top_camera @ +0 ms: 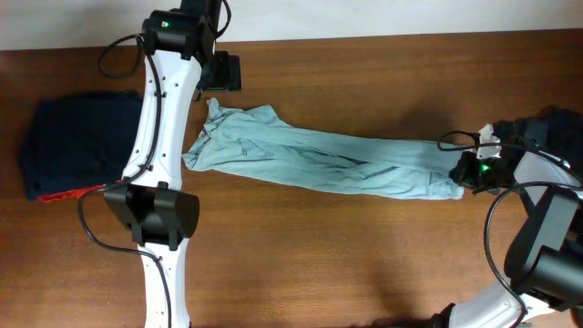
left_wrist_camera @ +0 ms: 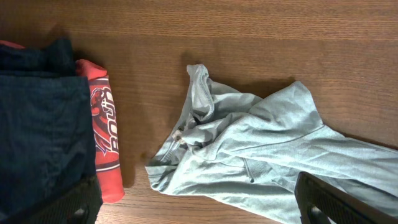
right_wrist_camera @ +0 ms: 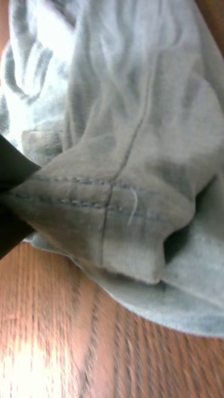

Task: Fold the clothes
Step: 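Grasp the strip's right end with the right gripper, then fold the right end leftward over the strip with the right gripper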

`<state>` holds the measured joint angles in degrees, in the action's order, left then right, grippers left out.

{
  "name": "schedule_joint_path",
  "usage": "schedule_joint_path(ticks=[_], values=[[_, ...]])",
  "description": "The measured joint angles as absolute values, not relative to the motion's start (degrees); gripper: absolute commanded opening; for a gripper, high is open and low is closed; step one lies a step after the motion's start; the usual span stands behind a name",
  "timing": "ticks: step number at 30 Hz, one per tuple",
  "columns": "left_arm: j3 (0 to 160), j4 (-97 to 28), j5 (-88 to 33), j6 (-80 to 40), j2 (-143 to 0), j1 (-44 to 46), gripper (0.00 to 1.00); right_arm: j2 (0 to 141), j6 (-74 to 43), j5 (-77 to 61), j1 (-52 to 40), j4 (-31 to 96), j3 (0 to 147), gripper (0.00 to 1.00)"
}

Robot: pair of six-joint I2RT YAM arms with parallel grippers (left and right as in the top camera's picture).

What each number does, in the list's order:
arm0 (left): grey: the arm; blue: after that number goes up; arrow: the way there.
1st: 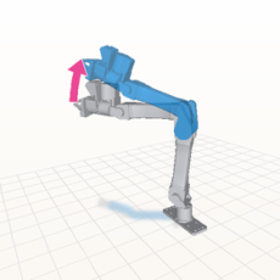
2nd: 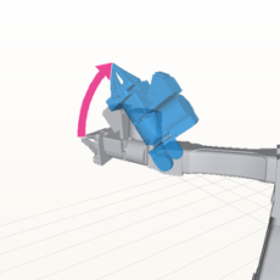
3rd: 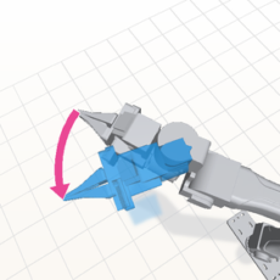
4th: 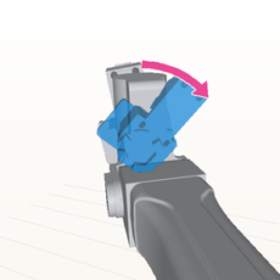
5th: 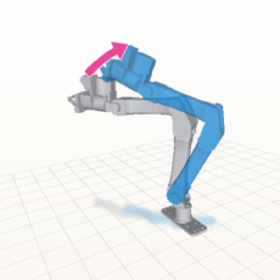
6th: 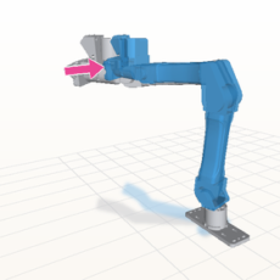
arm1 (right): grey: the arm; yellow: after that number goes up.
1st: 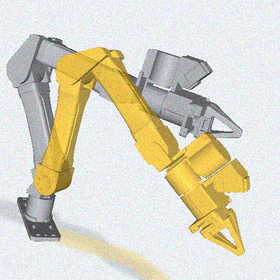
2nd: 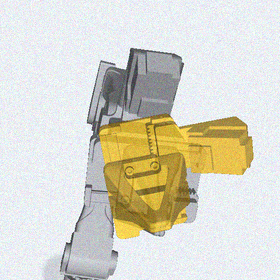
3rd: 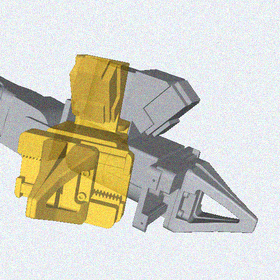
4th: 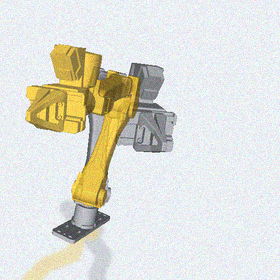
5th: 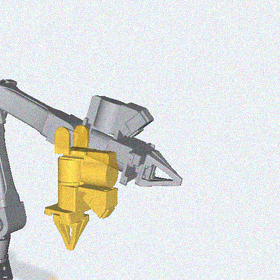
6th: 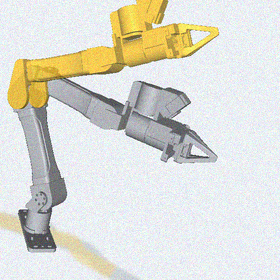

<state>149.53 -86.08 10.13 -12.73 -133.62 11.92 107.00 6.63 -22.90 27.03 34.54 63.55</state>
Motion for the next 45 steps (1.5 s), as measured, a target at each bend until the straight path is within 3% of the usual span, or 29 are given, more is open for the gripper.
schedule_joint_path(ticks=[15,24,35,41,45], values=[[149.5,-85.8,10.1,-12.7,-133.6,11.9,0.99,107.1,9.8,-26.5,22.1,47.2,75.9,0.04],[149.5,-85.6,10.1,-12.7,-133.6,11.9,0.99,107.1,9.8,-27.1,29.1,56.2,86.3,0.04],[149.5,-85.2,10.1,-12.7,-133.6,13.0,0.99,107.1,9.8,-26.4,37.7,60.2,87.3,0.04],[149.5,-84.9,10.1,-12.7,-133.6,14.3,0.99,107.1,11.7,-26.2,32.9,60.8,87.3,0.04],[149.5,-84.8,10.1,-12.7,-133.6,14.3,0.99,107.1,12.3,-25.1,22.7,60.7,87.3,0.04]])
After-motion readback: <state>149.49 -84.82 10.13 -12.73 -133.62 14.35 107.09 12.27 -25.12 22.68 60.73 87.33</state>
